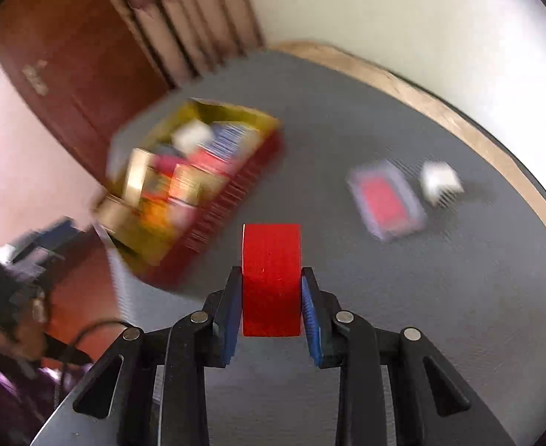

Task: Organize rigid objects
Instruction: 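Carry the red block into the tin and open the right tool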

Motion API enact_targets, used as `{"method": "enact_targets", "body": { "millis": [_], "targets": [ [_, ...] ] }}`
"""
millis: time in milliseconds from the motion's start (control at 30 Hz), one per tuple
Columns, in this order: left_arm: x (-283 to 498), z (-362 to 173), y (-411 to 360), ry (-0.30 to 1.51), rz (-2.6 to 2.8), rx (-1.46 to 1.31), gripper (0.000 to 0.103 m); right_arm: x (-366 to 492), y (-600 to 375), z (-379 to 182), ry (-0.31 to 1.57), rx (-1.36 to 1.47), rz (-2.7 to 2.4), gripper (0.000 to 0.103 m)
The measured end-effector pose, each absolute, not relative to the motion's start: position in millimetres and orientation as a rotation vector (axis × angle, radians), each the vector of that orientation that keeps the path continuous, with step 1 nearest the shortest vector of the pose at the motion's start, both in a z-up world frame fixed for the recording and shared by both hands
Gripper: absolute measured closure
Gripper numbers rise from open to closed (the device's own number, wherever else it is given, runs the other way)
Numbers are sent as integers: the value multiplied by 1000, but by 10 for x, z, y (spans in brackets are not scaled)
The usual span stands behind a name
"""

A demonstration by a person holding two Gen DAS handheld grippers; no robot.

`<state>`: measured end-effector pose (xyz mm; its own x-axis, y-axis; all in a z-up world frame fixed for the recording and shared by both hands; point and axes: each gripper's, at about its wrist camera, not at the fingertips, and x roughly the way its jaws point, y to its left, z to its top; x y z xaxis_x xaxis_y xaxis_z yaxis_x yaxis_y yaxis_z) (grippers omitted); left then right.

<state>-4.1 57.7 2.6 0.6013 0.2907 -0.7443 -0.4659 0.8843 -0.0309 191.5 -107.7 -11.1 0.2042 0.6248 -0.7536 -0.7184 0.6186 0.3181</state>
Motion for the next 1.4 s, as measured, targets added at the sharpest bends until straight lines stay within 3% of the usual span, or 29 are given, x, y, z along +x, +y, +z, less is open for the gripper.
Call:
{"method": "enact_targets", "body": {
  "millis": [400, 933, 1133, 1233, 1400],
  "targets": [
    [-46, 95, 958, 827, 537, -233, 54, 1714, 350, -30, 961, -43, 1037, 76],
    [-23, -4, 1126, 861, 548, -278, 54, 1772, 672, -307, 990, -46, 985, 73],
    [-1, -7, 1028, 866, 533, -231, 54, 1699, 179, -59, 852, 72, 928, 48],
    [-10, -6, 968, 864, 523, -210, 54, 1520, -358, -50, 746, 34, 753, 25],
    [-18, 0, 853, 864, 509, -177, 54, 1326, -1472, -516, 772, -72, 396, 24]
  ]
}}
